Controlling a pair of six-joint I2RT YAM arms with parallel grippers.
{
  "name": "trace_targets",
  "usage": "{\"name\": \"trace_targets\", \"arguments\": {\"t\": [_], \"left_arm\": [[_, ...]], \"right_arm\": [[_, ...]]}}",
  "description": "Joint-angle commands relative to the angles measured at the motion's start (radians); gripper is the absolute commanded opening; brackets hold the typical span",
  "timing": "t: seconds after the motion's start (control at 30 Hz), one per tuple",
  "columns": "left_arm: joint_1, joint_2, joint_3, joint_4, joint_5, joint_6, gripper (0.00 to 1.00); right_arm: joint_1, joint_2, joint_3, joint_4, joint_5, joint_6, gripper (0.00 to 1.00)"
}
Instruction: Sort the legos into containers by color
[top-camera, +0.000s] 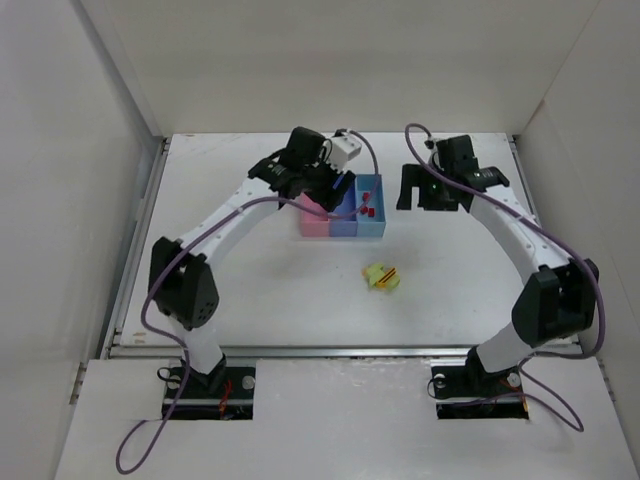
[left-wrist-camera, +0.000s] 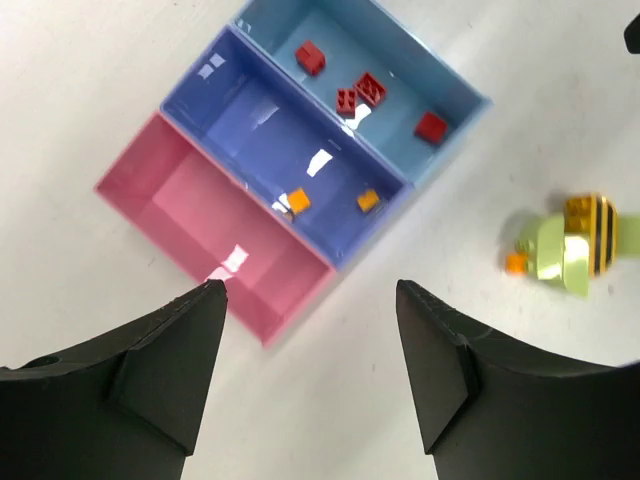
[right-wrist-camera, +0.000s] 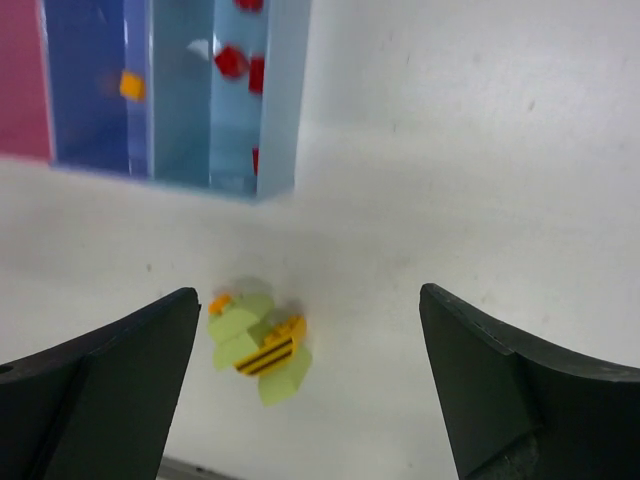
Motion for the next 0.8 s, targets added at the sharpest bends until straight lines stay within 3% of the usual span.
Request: {"name": "trace_targets", "arguments": {"t": [0.0,0.13,0.27,0.47,0.77], "left_arm": [[-0.011,-0.134,-0.115,-0.056,0.013,0.136,0.66],[-0.002,-0.206,-0.195,-0.065,0.048,0.104,0.66],[-0.002,-0.233,-0.241,-0.065,0.07,0.041,0.66],[-0.037,-0.305,-0.296,-0.056,0.07,0.002,0.65],[-0.037,-0.399,-0.371,-0.056,0.038,-0.018,0.65]], "right_arm": [[-0.001,-0.102,-0.102,-0.029,-0.067,-0.009,0.97],[-0.001,-0.125,-0.202,-0.052,-0.11,-0.009,0.97],[0.098,-0.157,-0.311,-0.031,-0.11,-0.009,0.97],[0.287,-0.079,-0.332,-0.04,-0.04,-0.028,0.97],[0.33,0.016,-0.288,-0.113,0.069,-0.031,0.95]]}}
